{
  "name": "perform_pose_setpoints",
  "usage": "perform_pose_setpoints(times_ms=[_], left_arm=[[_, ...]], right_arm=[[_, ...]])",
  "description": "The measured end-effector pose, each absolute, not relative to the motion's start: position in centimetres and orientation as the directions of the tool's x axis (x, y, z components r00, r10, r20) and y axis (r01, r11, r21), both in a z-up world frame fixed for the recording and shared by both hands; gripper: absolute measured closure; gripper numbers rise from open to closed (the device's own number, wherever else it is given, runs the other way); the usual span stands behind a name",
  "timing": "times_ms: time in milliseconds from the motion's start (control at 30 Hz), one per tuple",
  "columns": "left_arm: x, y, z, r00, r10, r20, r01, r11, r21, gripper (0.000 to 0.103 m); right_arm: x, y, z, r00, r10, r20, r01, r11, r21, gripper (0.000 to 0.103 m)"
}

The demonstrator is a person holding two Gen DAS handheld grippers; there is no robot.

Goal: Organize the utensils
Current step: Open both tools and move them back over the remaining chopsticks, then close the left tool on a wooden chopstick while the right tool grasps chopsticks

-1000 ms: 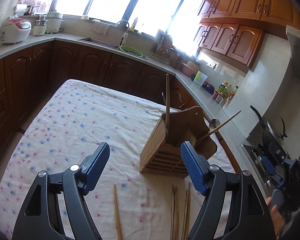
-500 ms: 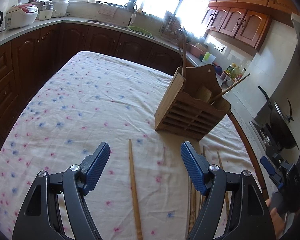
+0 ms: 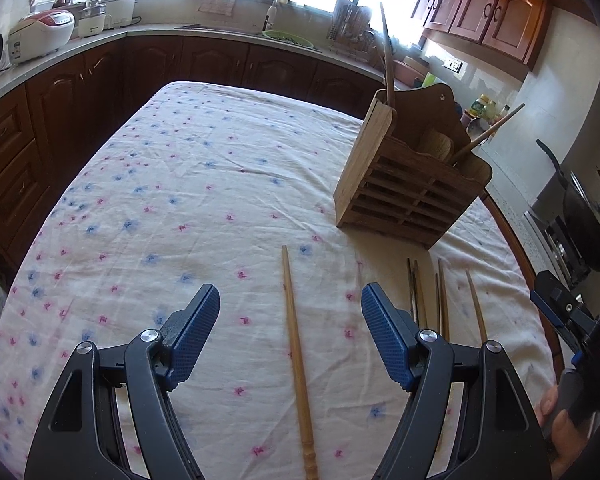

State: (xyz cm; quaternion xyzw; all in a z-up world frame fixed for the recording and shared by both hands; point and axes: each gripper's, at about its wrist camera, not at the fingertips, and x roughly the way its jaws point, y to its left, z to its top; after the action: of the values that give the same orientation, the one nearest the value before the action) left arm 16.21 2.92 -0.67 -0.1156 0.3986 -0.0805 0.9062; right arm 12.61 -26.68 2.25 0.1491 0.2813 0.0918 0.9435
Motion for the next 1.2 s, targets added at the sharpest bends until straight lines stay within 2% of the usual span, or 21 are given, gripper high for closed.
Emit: perform_pose_setpoints(times_ms=[67,100,267,333,400,500,900,967,1033,1200], left_arm=[[16.7,2.8,-0.9,0.656,-0.232,-0.718,0.054,0.963,-0.262,0.029],[16.9,2.7,-1.1,0.648,-0.230,-0.726,0.055,0.965,-0.256,0.032],[18.6,2.0,-2.4,0.581,-0.243,-0.777,0.078,0.967,-0.244,0.056],[19.1,1.7,-2.9,0.559,-0.245,-0.792,0.086,0.967,-0.239,0.068],[19.6,1.5,-3.3,0.547,-0.244,-0.801,0.089,0.968,-0.234,0.070],[20.2,1.3,-3.8,0.535,-0.239,-0.810,0.093,0.970,-0.225,0.072],[22.2,0.4,-5.5,0.497,-0.241,-0.833,0.105,0.970,-0.218,0.079],[22.3,0.2,-5.5,0.502,-0.230,-0.833,0.107,0.973,-0.205,0.085],[22.4,0.1,-5.6,0.501,-0.227,-0.835,0.107,0.974,-0.200,0.096],[22.3,0.7,-5.5,0.498,-0.254,-0.829,0.106,0.967,-0.233,0.097]], right_arm=[[13.1,-26.2,2.1,0.816,0.262,-0.515,-0.098,0.941,0.323,0.014],[13.4,-25.9,2.0,0.809,0.265,-0.525,-0.101,0.942,0.320,0.017],[15.4,-24.8,0.9,0.764,0.280,-0.581,-0.107,0.943,0.314,0.044],[16.2,-24.3,0.4,0.744,0.287,-0.604,-0.112,0.944,0.311,0.050],[16.9,-23.7,-0.2,0.722,0.292,-0.627,-0.118,0.945,0.304,0.055],[18.0,-22.9,-1.2,0.692,0.295,-0.658,-0.124,0.948,0.294,0.069],[21.6,-21.1,-4.7,0.602,0.241,-0.762,-0.101,0.969,0.226,0.085],[21.5,-20.9,-4.8,0.611,0.225,-0.759,-0.105,0.973,0.203,0.087],[21.5,-20.9,-4.8,0.612,0.219,-0.760,-0.109,0.975,0.194,0.089],[21.5,-21.7,-4.5,0.612,0.253,-0.749,-0.103,0.965,0.242,0.095]])
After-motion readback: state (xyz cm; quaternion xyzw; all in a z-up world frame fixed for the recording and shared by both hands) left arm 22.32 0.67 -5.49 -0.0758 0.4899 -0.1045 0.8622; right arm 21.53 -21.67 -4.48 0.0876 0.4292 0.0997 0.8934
